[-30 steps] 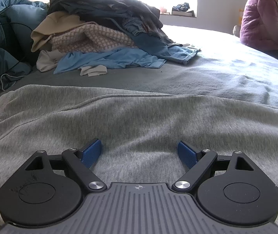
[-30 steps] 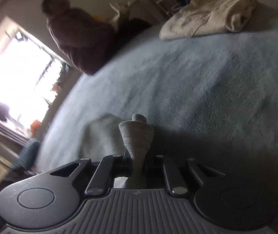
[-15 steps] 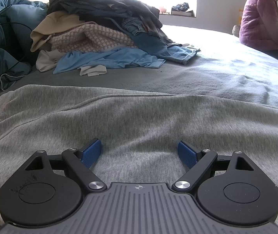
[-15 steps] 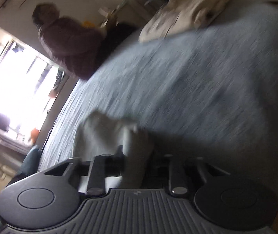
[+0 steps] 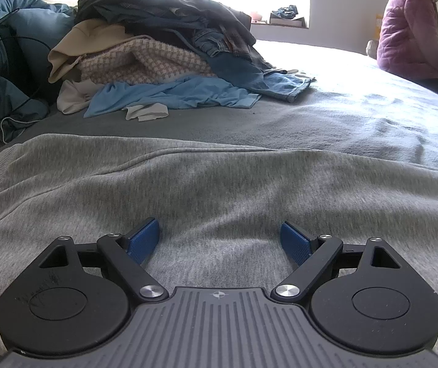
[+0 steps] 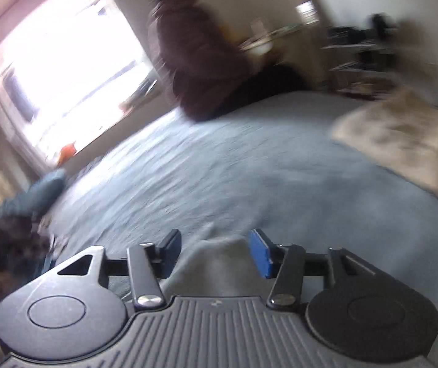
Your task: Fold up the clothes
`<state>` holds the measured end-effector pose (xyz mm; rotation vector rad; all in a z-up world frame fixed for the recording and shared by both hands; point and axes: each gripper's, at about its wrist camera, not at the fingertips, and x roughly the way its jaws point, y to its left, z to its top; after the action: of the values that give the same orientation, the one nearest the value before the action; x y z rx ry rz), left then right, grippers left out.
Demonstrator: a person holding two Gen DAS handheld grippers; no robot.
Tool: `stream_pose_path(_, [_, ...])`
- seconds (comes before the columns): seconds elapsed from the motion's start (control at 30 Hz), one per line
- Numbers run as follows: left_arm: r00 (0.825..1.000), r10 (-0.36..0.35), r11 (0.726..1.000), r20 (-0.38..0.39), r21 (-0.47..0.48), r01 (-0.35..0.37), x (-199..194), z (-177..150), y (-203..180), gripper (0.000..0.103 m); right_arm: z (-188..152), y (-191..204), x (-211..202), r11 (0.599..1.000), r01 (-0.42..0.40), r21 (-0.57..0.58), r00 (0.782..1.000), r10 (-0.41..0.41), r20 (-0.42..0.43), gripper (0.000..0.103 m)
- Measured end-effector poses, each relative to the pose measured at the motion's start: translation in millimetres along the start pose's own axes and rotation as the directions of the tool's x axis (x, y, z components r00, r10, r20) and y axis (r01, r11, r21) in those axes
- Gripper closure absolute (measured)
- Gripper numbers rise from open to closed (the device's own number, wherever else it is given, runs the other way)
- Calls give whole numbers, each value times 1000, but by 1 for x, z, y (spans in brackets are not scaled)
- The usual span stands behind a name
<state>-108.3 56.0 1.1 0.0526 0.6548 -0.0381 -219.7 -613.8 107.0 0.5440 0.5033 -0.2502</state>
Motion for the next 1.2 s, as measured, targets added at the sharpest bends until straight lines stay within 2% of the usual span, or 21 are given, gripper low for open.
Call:
stream_pose_path(0.07, [1000, 1, 1000, 0, 1, -1, 0, 0, 0, 15, 18, 14, 40, 995, -34, -93, 996, 26, -85, 45])
stream_pose_path(0.17, [1000, 4, 1000, 1, 3, -4, 1, 0, 0, 15, 36, 26, 89, 982, -32, -186, 989, 4, -150, 40])
stream_pose_path(0.23, [1000, 5, 1000, 3, 4, -5, 1, 0, -1, 14, 44, 23, 116, 984, -37, -177, 978, 0, -208, 34])
stream_pose_path(0.33, [1000, 7, 1000, 4, 6, -7, 1, 0, -2, 14, 47, 13, 148, 990, -57, -131, 951, 13, -310, 33])
stream_pose_path(0.4, [1000, 8, 1000, 6, 6, -8, 1, 0, -2, 13, 39, 8, 161, 989, -65, -133, 927, 11, -375, 33])
stream_pose_path(0.5, [1000, 9, 1000, 6, 7, -9, 1, 0, -3, 13, 28, 11, 166, 983, -99, -156, 907, 24, -420, 38])
stream_pose_path(0.57, [1000, 10, 1000, 8, 7, -10, 2, 0, -3, 13, 24, 20, 155, 971, -122, -207, 913, 27, -408, 61])
stream_pose_path(0.6, [1000, 11, 1000, 9, 7, -11, 3, 0, -3, 12, 22, 23, 151, 964, -107, -243, 924, 6, -383, 84])
stream_pose_path(0.63, [1000, 11, 1000, 10, 6, -11, 3, 0, -3, 12, 21, 26, 145, 958, -90, -274, 935, -13, -354, 88])
stream_pose_path(0.73, [1000, 12, 1000, 12, 6, -12, 4, 0, -3, 12, 16, 35, 121, 935, -54, -352, 966, -41, -256, 91])
stream_pose_path(0.8, [1000, 12, 1000, 13, 7, -12, 4, 0, -2, 12, 15, 39, 108, 911, 35, -412, 979, -114, -168, 92])
stream_pose_path(0.93, [1000, 12, 1000, 14, 7, -12, 4, -1, -3, 12, 11, 33, 106, 899, 122, -420, 980, -177, -94, 92])
stream_pose_path(1.03, [1000, 14, 1000, 17, 7, -14, 4, -2, -3, 12, 2, 32, 123, 891, 142, -432, 975, -201, -93, 92])
stream_pose_path(1.13, [1000, 14, 1000, 17, 7, -14, 4, -2, -3, 12, -2, 23, 141, 912, 143, -384, 973, -201, -115, 88])
stream_pose_path(1.2, [1000, 14, 1000, 15, 8, -14, 3, -1, -4, 12, 6, 9, 140, 941, 159, -297, 977, -194, -91, 81])
